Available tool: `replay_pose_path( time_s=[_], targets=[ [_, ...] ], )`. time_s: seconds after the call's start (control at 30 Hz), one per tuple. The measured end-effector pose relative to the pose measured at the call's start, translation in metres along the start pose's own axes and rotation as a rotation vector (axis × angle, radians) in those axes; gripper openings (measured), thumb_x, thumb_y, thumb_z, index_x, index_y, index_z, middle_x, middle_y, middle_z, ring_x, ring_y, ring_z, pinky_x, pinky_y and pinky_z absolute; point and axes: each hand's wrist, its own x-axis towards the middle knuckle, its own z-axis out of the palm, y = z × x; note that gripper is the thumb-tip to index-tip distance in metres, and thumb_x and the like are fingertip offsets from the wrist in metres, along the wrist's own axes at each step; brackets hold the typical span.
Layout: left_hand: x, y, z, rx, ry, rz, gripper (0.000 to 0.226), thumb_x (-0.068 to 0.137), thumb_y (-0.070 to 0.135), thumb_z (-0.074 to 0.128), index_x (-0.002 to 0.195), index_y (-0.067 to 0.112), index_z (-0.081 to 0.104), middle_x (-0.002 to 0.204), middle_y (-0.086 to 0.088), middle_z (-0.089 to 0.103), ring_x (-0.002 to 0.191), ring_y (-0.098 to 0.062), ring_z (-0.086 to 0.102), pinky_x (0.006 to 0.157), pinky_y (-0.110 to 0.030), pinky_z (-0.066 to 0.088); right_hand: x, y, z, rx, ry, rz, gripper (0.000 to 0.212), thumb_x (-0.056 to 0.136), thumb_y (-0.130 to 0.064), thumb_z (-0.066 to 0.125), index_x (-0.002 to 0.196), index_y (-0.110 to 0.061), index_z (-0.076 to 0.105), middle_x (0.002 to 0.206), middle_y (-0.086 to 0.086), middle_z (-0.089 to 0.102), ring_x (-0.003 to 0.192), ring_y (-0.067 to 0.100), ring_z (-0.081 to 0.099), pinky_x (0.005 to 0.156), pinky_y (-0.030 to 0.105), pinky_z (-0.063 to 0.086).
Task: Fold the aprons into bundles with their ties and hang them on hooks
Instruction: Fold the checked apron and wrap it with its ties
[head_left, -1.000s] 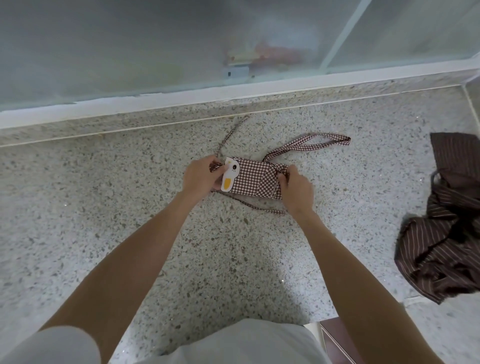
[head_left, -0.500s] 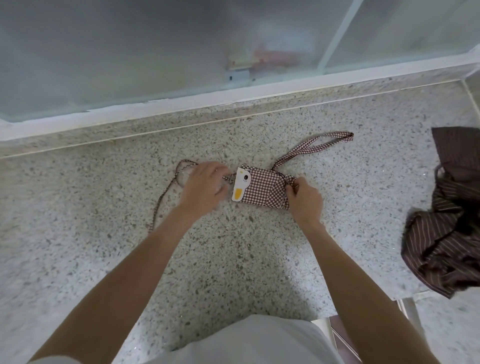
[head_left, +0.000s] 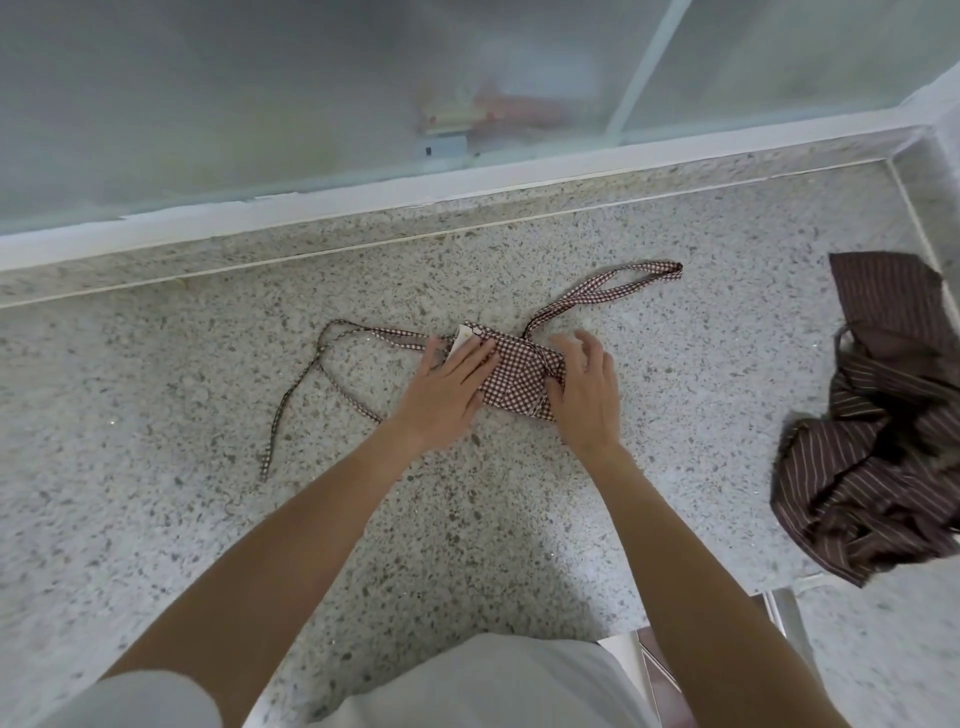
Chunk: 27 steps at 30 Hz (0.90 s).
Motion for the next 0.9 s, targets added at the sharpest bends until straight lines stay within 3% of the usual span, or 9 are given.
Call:
replay_pose_path(
  time_s=[0.07, 0.17, 0.3, 0.37, 0.43, 0.6, 0.67, 0.8, 0.9],
  targets=[
    [0.0, -0.002, -0.006, -0.022, 0.035, 0.022, 0.055, 0.093, 0.033, 0.018, 0.146, 0.019, 0.027, 0.155, 0.0, 0.019, 0.144, -0.017, 0.008, 0.111, -0.05, -0.018, -0.002, 0.006, 0.003, 0.044, -0.063, -0.141, 0.036, 0.086, -0.009, 0.058, 0.121, -0.019, 0.053, 0.127, 0.008, 0.051, 0.113, 0.028, 0.048, 0.09, 0.043, 0.05],
    [-0.004, -0.003, -0.014, -0.112, 0.145, -0.083, 0.05, 0.093, 0.033, 0.028, 0.141, 0.021, 0.037, 0.154, -0.001, 0.023, 0.144, -0.019, 0.009, 0.112, -0.055, -0.012, -0.017, 0.003, 0.005, 0.095, -0.165, -0.173, 0.022, 0.09, -0.019, 0.056, 0.113, -0.018, 0.058, 0.115, 0.006, 0.056, 0.104, 0.024, 0.051, 0.083, 0.041, 0.051],
    [-0.03, 0.0, -0.016, -0.46, 0.335, -0.436, 0.048, 0.091, 0.026, 0.056, 0.136, 0.017, 0.042, 0.149, -0.011, 0.027, 0.136, -0.029, 0.028, 0.11, -0.045, 0.024, -0.05, -0.018, 0.009, 0.255, -0.324, -0.155, 0.028, 0.093, -0.026, 0.054, 0.119, -0.016, 0.056, 0.115, 0.002, 0.054, 0.086, 0.011, 0.05, 0.075, 0.025, 0.045],
    [-0.049, 0.005, -0.012, -0.72, 0.322, -0.601, 0.051, 0.089, 0.023, 0.06, 0.136, 0.017, 0.039, 0.141, -0.013, 0.032, 0.122, -0.026, 0.046, 0.104, -0.038, 0.039, -0.065, -0.028, 0.013, 0.331, -0.367, -0.143, 0.03, 0.095, -0.026, 0.052, 0.123, -0.016, 0.055, 0.112, 0.001, 0.056, 0.079, 0.009, 0.05, 0.069, 0.024, 0.041],
    [-0.062, 0.013, -0.006, -0.813, 0.28, -0.612, 0.051, 0.09, 0.026, 0.059, 0.135, 0.018, 0.038, 0.135, -0.011, 0.041, 0.11, -0.017, 0.054, 0.096, -0.039, 0.048, -0.073, -0.033, 0.014, 0.341, -0.357, -0.092, 0.03, 0.096, -0.027, 0.049, 0.124, -0.016, 0.056, 0.109, 0.004, 0.059, 0.078, 0.012, 0.052, 0.067, 0.023, 0.04],
    [-0.061, 0.019, -0.002, -0.83, 0.265, -0.566, 0.05, 0.086, 0.019, 0.063, 0.132, 0.02, 0.041, 0.129, -0.008, 0.046, 0.109, -0.018, 0.053, 0.094, -0.038, 0.048, -0.054, -0.04, 0.004, 0.228, -0.031, -0.121, 0.017, 0.09, -0.022, 0.06, 0.097, -0.01, 0.069, 0.106, 0.011, 0.055, 0.094, 0.024, 0.053, 0.077, 0.026, 0.04],
    [-0.055, 0.018, -0.006, -0.783, 0.216, -0.57, 0.051, 0.084, 0.019, 0.065, 0.13, 0.023, 0.043, 0.128, -0.01, 0.045, 0.11, -0.023, 0.052, 0.093, -0.035, 0.046, -0.038, -0.042, 0.001, 0.263, -0.064, -0.094, 0.015, 0.087, -0.023, 0.064, 0.096, -0.011, 0.068, 0.108, 0.01, 0.052, 0.094, 0.022, 0.051, 0.079, 0.025, 0.041],
    [-0.042, 0.014, -0.015, -0.815, 0.127, -0.619, 0.057, 0.078, 0.016, 0.071, 0.127, 0.027, 0.046, 0.123, -0.013, 0.049, 0.107, -0.027, 0.054, 0.095, -0.041, 0.046, -0.02, -0.042, 0.006, 0.248, -0.312, 0.013, 0.024, 0.085, -0.02, 0.066, 0.107, -0.014, 0.06, 0.113, 0.007, 0.049, 0.095, 0.021, 0.054, 0.085, 0.033, 0.047],
    [-0.034, 0.011, -0.023, -0.927, 0.062, -0.594, 0.063, 0.071, 0.009, 0.074, 0.125, 0.026, 0.047, 0.119, -0.005, 0.059, 0.104, -0.022, 0.059, 0.09, -0.041, 0.05, -0.019, -0.038, 0.011, 0.3, -0.304, 0.064, 0.023, 0.083, -0.014, 0.067, 0.105, -0.014, 0.058, 0.11, 0.007, 0.053, 0.094, 0.022, 0.056, 0.086, 0.036, 0.049]
  ],
)
